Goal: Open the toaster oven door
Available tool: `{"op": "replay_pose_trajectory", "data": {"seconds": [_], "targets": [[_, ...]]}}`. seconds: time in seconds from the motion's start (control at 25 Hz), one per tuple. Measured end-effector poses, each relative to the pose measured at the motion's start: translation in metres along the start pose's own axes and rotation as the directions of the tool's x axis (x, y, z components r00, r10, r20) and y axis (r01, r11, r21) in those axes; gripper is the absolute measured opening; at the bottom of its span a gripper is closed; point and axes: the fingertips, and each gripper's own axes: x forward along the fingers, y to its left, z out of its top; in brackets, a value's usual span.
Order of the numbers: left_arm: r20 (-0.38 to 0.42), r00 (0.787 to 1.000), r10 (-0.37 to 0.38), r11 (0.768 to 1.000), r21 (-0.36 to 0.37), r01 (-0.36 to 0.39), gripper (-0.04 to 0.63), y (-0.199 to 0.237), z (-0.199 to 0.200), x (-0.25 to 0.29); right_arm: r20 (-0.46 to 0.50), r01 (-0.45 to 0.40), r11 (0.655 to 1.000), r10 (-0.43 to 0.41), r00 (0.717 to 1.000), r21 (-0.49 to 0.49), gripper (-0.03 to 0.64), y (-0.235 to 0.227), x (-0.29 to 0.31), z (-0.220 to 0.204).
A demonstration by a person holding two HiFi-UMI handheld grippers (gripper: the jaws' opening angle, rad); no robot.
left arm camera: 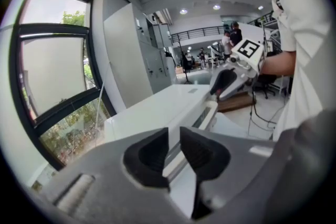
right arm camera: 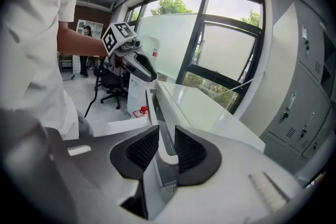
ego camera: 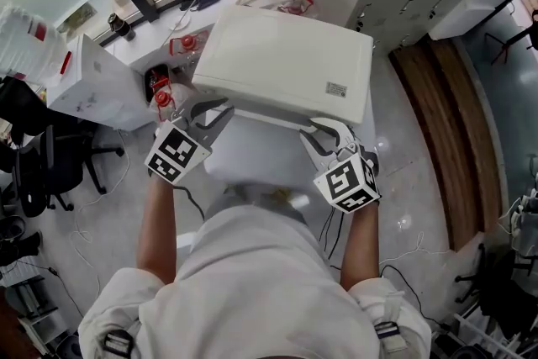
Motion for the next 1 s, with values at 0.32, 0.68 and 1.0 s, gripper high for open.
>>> {"op": "replay_pose_trajectory", "data": {"seconds": [0.32, 0.68, 1.0], "targets": [[-0.111, 0.983, -0.144, 0.981, 0.114, 0.157, 0.080, -0.012, -0.024, 0.008, -0.119, -0.035, 0.998, 0.028, 0.993, -0.059, 0.078, 0.010, 0.012, -0.004], [-0.284, 0.932, -0.227, 0.921, 0.248, 0.300, 0.088, -0.018, -0.052, 0.019, -0.278, -0.077, 0.985, 0.032, 0.960, -0.152, 0.077, 0.017, 0.023, -0.018], [-0.405, 0.887, -0.224, 0.867, 0.332, 0.371, 0.115, -0.020, -0.071, 0.031, -0.367, -0.101, 0.978, 0.027, 0.930, -0.184, 0.077, 0.017, 0.035, -0.032]]}}
